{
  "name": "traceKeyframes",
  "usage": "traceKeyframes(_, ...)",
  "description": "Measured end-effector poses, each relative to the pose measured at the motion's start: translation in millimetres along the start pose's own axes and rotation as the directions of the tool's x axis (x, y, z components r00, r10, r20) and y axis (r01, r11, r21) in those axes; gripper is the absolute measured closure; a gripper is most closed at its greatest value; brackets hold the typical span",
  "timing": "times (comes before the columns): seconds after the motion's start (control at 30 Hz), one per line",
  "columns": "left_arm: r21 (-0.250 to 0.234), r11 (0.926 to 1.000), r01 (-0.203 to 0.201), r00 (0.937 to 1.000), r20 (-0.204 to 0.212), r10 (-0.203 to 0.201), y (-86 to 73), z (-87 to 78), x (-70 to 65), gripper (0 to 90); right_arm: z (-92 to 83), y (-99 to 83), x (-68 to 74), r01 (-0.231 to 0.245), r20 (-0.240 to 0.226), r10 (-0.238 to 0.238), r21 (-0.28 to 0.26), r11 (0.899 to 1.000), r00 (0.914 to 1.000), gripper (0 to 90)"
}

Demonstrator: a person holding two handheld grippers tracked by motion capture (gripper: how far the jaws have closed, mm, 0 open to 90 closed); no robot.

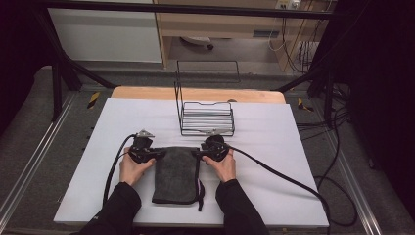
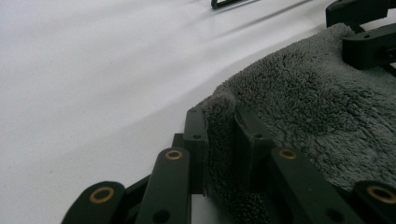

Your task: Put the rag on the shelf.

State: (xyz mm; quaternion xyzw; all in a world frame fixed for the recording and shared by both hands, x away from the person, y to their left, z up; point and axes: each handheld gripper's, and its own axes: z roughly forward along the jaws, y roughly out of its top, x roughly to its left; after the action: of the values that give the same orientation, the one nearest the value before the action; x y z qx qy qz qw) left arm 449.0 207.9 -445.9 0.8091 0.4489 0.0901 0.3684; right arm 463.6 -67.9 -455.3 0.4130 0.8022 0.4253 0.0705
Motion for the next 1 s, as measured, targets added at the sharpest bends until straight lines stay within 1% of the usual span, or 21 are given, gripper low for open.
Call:
traceKeyframes(0.2,-0.002,1.0000,-0.009,0.9999,-0.008,0.009,0.0,0.0,-0.8,75.8,1.2,-0.2,0.5,-0.032,-0.024,0.033,0.018,0.999,0.9992,57.8)
traceKeyframes(0.3,-0.001,1.0000,-0.010,0.9999,-0.009,0.010,0.1,0.0,-1.2,75.7,1.3,0.3,-0.3,-0.046,-0.039,0.047,0.029,0.999,0.9981,60.4)
traceKeyframes(0.33,-0.001,0.9999,-0.010,0.9999,-0.007,0.010,0.1,0.0,-0.8,75.7,1.5,0.7,-0.6,-0.066,-0.046,0.068,0.034,0.997,0.9967,62.7)
traceKeyframes(0.4,-0.001,1.0000,-0.007,1.0000,-0.001,0.007,0.0,-0.1,-0.2,75.7,1.5,0.7,-0.5,-0.073,-0.049,0.075,0.037,0.997,0.9960,64.2)
traceKeyframes(0.57,-0.003,0.9998,-0.018,0.9998,-0.003,0.018,0.1,-0.6,-0.5,76.6,1.7,1.1,-1.0,-0.115,-0.076,0.119,0.049,0.992,0.9900,75.5)
traceKeyframes(0.6,-0.005,0.9999,-0.013,0.9999,0.000,0.013,0.1,-0.8,-0.2,76.6,1.7,1.1,-1.0,-0.115,-0.076,0.119,0.049,0.992,0.9900,75.5)
traceKeyframes(0.67,-0.004,1.0000,-0.001,1.0000,0.008,0.001,0.4,-1.3,0.5,78.3,0.3,2.4,-1.5,-0.116,-0.083,0.120,0.050,0.992,0.9893,79.2)
traceKeyframes(0.73,-0.004,0.9999,0.010,0.9998,0.017,-0.010,0.8,-2.4,1.9,79.2,-1.1,3.3,-1.1,-0.110,-0.084,0.113,0.038,0.993,0.9900,80.3)
traceKeyframes(0.8,-0.007,0.9999,0.012,0.9996,0.024,-0.012,0.9,-4.5,3.3,79.5,-3.5,4.4,0.3,-0.101,-0.086,0.102,0.018,0.995,0.9911,81.0)
traceKeyframes(0.83,-0.014,0.9998,0.017,0.9995,0.025,-0.017,1.1,-6.2,3.6,79.5,-3.5,4.4,0.3,-0.101,-0.086,0.102,0.018,0.995,0.9911,81.0)
traceKeyframes(0.87,-0.023,0.9995,0.021,0.9993,0.031,-0.020,1.2,-8.4,4.1,79.8,-6.8,5.9,2.1,-0.087,-0.085,0.086,-0.013,0.996,0.9927,81.5)
traceKeyframes(0.93,-0.047,0.9986,0.024,0.9990,0.038,-0.022,1.6,-13.3,4.4,79.9,-10.4,7.7,3.7,-0.077,-0.088,0.073,-0.038,0.996,0.9934,81.7)
traceKeyframes(0.97,-0.074,0.9972,0.015,0.9993,0.036,-0.013,1.9,-19.3,2.4,80.0,-12.6,8.7,4.9,-0.075,-0.090,0.071,-0.048,0.996,0.9934,81.8)
traceKeyframes(1.0,-0.074,0.9972,0.015,0.9993,0.036,-0.013,1.9,-19.3,2.4,80.0,-14.7,9.6,5.9,-0.072,-0.091,0.067,-0.059,0.996,0.9936,81.9)
